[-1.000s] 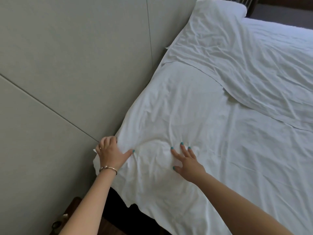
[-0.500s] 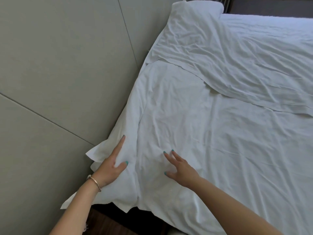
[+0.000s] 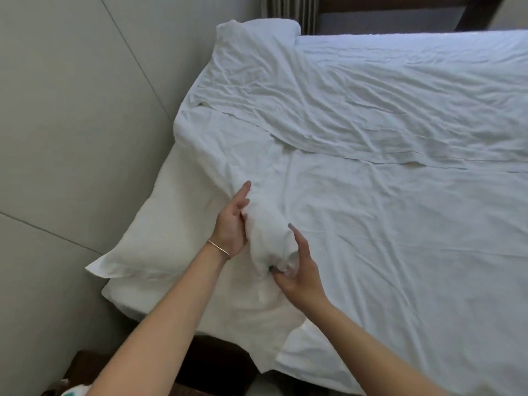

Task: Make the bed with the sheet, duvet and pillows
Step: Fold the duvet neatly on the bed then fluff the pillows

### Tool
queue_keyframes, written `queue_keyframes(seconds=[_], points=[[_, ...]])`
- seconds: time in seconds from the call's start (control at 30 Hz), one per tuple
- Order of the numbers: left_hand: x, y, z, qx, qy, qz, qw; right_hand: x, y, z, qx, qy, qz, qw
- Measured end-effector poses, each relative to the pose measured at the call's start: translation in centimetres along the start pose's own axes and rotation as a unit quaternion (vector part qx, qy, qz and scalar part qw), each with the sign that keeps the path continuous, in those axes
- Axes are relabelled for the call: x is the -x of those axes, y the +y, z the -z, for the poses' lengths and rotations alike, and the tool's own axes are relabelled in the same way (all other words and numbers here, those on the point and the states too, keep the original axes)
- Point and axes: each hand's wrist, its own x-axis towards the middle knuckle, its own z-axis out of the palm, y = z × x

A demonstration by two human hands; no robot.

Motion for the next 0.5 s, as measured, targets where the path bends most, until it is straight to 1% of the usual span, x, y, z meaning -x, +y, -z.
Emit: queue_keyframes(seconds=[0.03,0.07,0.1,0.13,0.17,0.2,0.23,0.27,0.3,0.37,0.43,0.5], points=[[-1.3,-0.1,-0.7,-0.059,-0.02,-0.016,0.998,-0.8,-0.1,1.8,0.033,0.014,0.007,0.999],[-2.5,-0.4,-0.7,-0.153,-0.033,-0.028,0.987,-1.7,-0.4,3.7,0.064,0.015,0.019,0.998],[-3.5,-0.5,-0.7,-0.312,-0.022,-0.04,0.949,-2.8,-0.9,5.5,0.095,0.007,0.029,0.995],[-4.0,-0.6,-0.9,-0.475,-0.01,-0.04,0.879,-3.9,-1.5,7.3,0.124,-0.006,0.036,0.992],[-4.3,-0.5,-1.3,-0.602,-0.003,-0.062,0.796,-5.2,-2.0,8.8,0.149,-0.023,0.037,0.988],[-4.3,-0.2,-1.8,-0.68,-0.002,-0.107,0.725,-6.3,-2.7,10.2,0.167,-0.049,0.035,0.984],[-4.6,0.0,-2.4,-0.713,0.007,-0.163,0.682,-7.3,-3.4,11.3,0.182,-0.075,0.028,0.98],[-5.2,0.2,-2.8,-0.714,0.024,-0.222,0.664,-8.2,-4.2,12.1,0.198,-0.094,0.018,0.976],[-6.2,0.2,-3.2,-0.701,0.046,-0.274,0.657,-9.0,-4.8,12.8,0.211,-0.103,0.01,0.972],[-8.1,0.0,-4.2,-0.681,0.074,-0.346,0.641,-10.1,-5.3,13.9,0.218,-0.101,-0.006,0.971],[-9.3,-0.3,-5.1,-0.685,0.089,-0.388,0.61,-10.8,-5.0,14.6,0.209,-0.098,-0.037,0.972],[-10.2,-1.1,-5.4,-0.666,0.105,-0.459,0.579,-11.6,-4.7,14.9,0.198,-0.117,-0.078,0.97]])
